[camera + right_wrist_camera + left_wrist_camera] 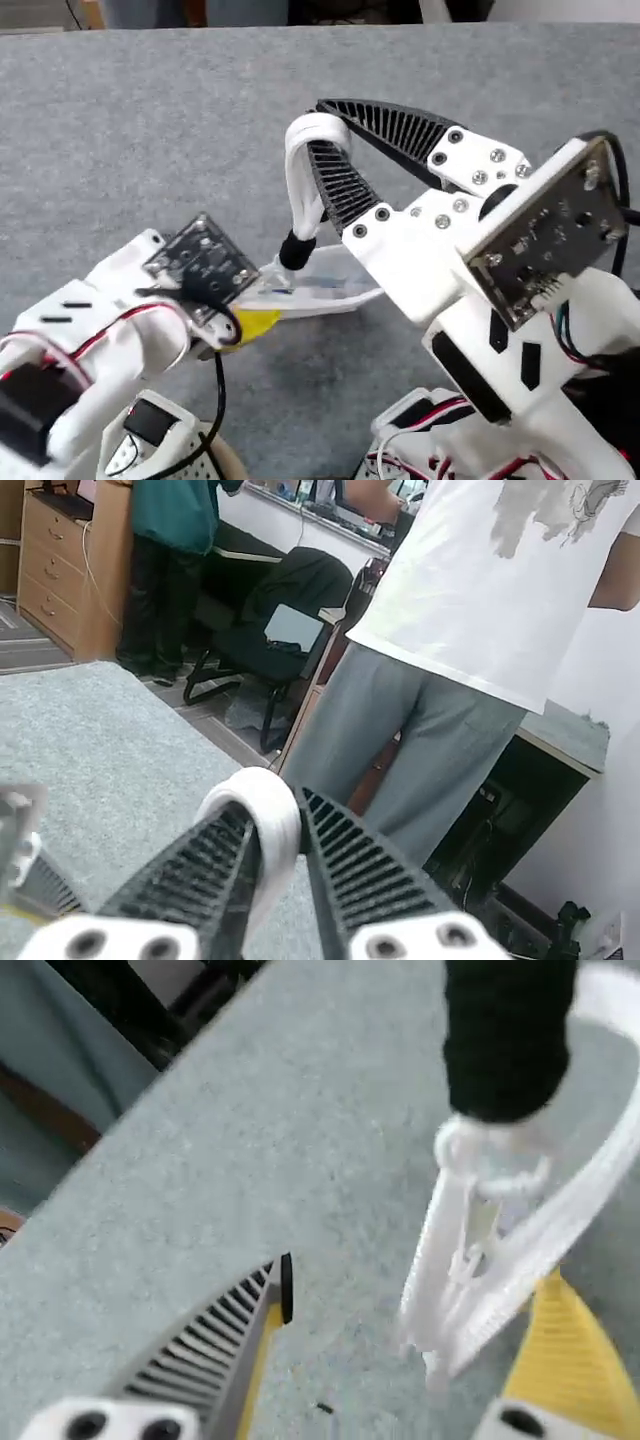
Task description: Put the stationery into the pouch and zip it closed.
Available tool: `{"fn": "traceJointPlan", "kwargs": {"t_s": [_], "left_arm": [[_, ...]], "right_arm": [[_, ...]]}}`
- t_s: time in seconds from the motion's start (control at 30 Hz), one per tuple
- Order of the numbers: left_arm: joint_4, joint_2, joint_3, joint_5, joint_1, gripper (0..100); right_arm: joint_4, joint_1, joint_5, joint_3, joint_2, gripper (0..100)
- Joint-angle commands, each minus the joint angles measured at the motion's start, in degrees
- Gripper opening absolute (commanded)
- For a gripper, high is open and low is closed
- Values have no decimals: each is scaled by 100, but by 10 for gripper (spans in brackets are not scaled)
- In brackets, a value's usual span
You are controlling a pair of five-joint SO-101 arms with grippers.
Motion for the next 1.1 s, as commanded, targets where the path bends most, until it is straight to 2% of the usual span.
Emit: {"fn": "traceJointPlan", "kwargs": {"t_s": [0.0,0.2,0.4,0.53,0.8,0.9,1.07], "left_arm": [[-281,-26,479,-88,-57,371],[-835,-26,1209,-88,-40,371],[-1442,-26,1376,-62,75,371],[-1275,-26,1086,-62,330,371],[-844,-26,585,-62,365,369],[-862,-26,866,-62,435,305],[-888,-26,1130,-62,1015,162]], "right_arm": [[9,97,-9,-13,-57,12],[18,97,-9,4,-57,12],[18,97,-132,22,-48,12],[18,97,-273,31,-31,12],[211,97,-273,31,-57,12],[202,97,-273,-4,-57,12],[202,97,-273,22,-57,12]]}}
